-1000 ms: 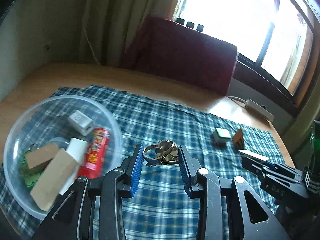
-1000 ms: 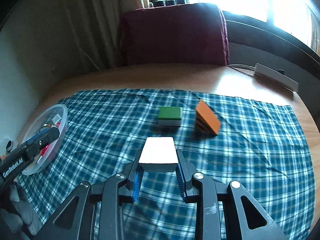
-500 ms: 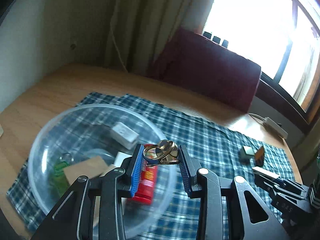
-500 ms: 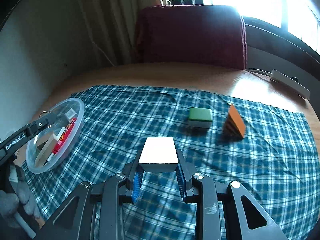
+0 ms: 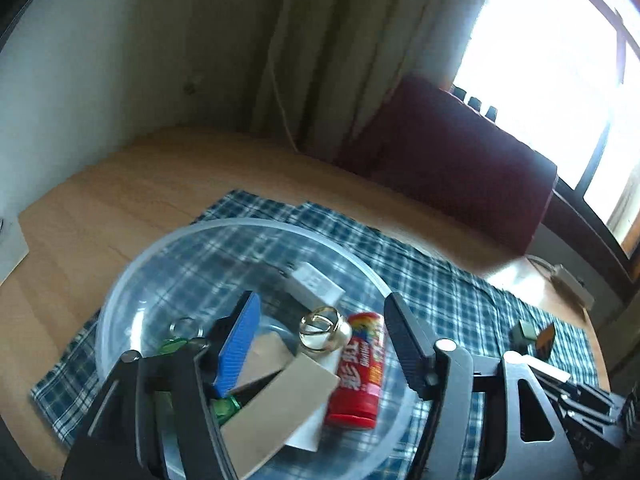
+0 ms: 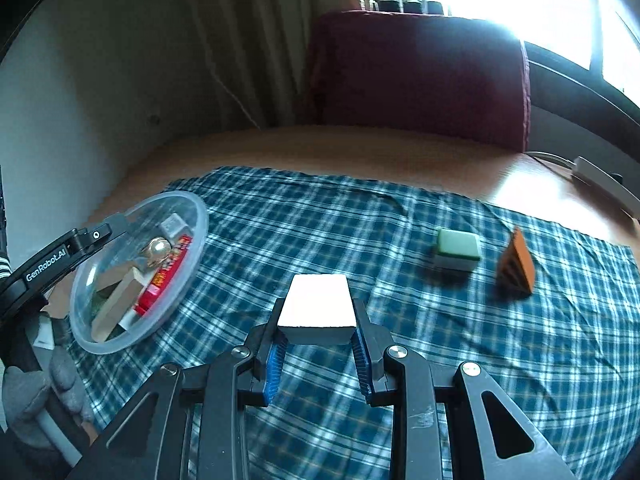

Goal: Organize rigid objects
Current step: 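Carry the brass ring into the clear bowl and open the left gripper while the right gripper holds the cube, then lower the white cube into the clear bowl and open the right gripper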

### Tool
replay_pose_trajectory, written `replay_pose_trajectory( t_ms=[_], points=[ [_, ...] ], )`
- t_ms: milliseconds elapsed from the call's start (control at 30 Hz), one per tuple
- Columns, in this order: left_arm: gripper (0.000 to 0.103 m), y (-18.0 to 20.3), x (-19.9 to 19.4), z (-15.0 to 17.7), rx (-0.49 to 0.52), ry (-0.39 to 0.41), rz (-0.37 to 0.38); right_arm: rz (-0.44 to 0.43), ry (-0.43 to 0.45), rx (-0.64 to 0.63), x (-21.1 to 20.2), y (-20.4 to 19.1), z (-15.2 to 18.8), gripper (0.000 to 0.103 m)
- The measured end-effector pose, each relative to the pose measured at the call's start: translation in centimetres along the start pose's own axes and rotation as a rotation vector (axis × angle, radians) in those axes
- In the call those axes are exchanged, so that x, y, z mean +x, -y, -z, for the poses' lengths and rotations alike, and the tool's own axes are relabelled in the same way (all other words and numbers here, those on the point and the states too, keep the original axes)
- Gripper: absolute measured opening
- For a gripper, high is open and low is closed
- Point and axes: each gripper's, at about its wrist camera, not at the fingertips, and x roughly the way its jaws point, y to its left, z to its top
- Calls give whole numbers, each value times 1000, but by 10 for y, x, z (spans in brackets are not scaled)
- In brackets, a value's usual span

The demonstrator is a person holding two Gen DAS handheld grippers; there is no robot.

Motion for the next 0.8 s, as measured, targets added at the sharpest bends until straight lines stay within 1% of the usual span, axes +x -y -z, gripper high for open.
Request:
replay_pose_trajectory(
  t_ms=[267, 400, 467, 733, 800],
  points=[
    [66, -18, -7, -3, -41, 54, -68, -65, 3, -42, 3, -26, -10, 31],
    [67, -27, -12, -5, -64, 83, -95, -99, 2, -81, 6, -46, -12, 31],
    [69, -31, -14, -5, -75, 89, -99, -112, 1, -96, 8, -56, -13, 31],
    [69, -39, -18, -7, -101, 103, -105, -156, 0, -159, 24, -99, -22, 31],
    [72, -41, -19, -7, -108, 106, -106, -163, -3, -167, 29, -106, -24, 31]
  ],
)
